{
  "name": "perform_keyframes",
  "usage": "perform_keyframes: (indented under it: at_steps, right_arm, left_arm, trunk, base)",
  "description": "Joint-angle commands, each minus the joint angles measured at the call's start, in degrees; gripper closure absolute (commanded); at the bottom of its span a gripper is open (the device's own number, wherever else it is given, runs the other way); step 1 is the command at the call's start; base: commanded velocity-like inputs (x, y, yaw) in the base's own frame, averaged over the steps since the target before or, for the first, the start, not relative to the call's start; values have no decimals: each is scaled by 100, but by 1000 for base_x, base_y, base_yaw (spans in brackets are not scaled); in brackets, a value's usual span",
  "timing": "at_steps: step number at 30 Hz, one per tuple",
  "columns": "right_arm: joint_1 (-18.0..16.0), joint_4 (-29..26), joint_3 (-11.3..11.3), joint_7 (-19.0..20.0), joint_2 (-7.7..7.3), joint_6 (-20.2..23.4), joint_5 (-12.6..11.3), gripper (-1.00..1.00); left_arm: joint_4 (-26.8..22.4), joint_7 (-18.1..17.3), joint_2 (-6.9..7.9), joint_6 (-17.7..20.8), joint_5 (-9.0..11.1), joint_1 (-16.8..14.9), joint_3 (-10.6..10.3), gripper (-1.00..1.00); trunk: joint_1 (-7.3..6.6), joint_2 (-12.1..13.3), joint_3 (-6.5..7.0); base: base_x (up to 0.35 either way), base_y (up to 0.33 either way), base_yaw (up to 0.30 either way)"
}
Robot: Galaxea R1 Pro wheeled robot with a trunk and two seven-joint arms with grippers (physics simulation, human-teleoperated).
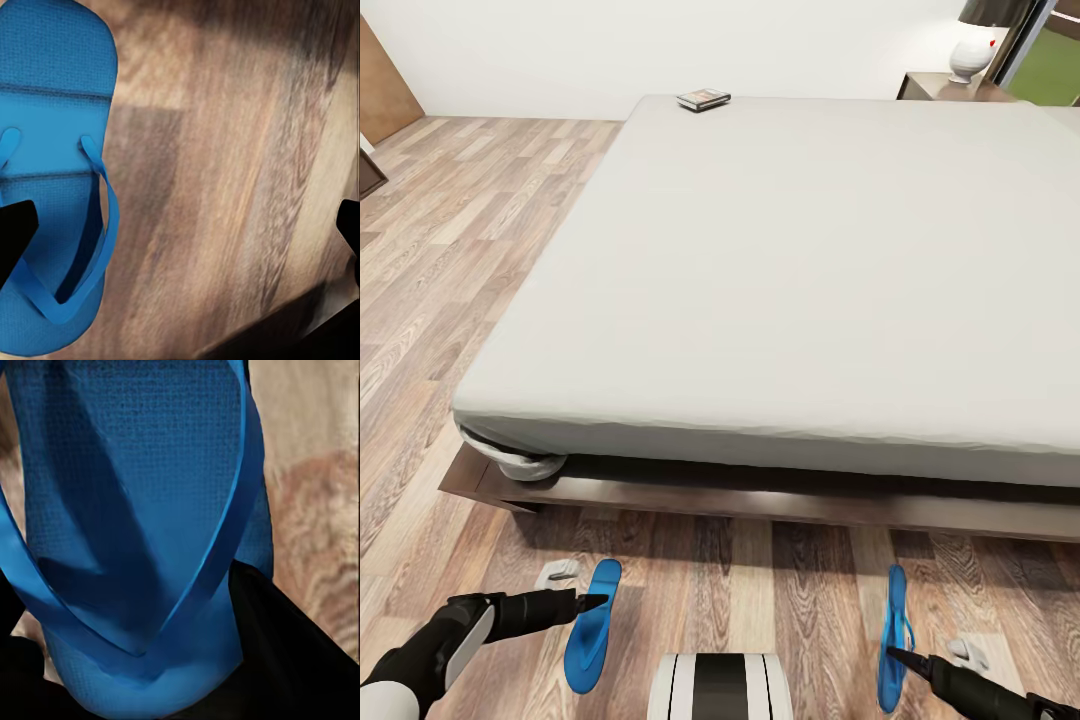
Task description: In the bedroom, move the book from the bed onto either nightstand, and place the two sandals side by side next to the bed.
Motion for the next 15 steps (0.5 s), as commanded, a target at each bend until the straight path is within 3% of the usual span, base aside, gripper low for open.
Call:
perform_keyframes:
  at_steps: [1, 2, 3, 7, 12, 15]
  right_arm:
    - [-1, -4, -42, -281, 7, -2, -2, 100]
    - [-1, -5, -45, -459, 13, -26, -2, 100]
    - [-1, -13, -49, -1094, 25, -72, -2, 100]
    - [-1, -71, -17, -2771, 54, -384, 11, 100]
    - [-1, -92, -2, -3949, 62, -765, 34, 100]
    - [-1, -101, 3, -4396, 66, -816, 47, 100]
  left_arm:
    - [-4, -10, 10, 47, 59, -2, -29, -100]
    - [-4, -16, 11, 48, 58, -2, -29, -100]
    - [-4, -28, 9, 48, 58, -2, -31, -100]
    - [-5, -40, -1, 49, 58, -2, -35, -100]
    - [-5, -41, -2, 49, 58, -2, -29, -100]
    - [-5, -41, -8, 49, 60, -2, -40, -100]
  trunk:
    - [-1, -1, -3]
    - [-1, -1, -3]
    - [-1, -1, -3]
    - [-1, -1, -3]
    - [-1, -1, -3]
    - [-1, -1, -3]
  base:
    - [0, 0, 0]
    - [0, 0, 0]
    - [0, 0, 0]
    - [0, 0, 0]
    - [0, 0, 0]
    - [0, 0, 0]
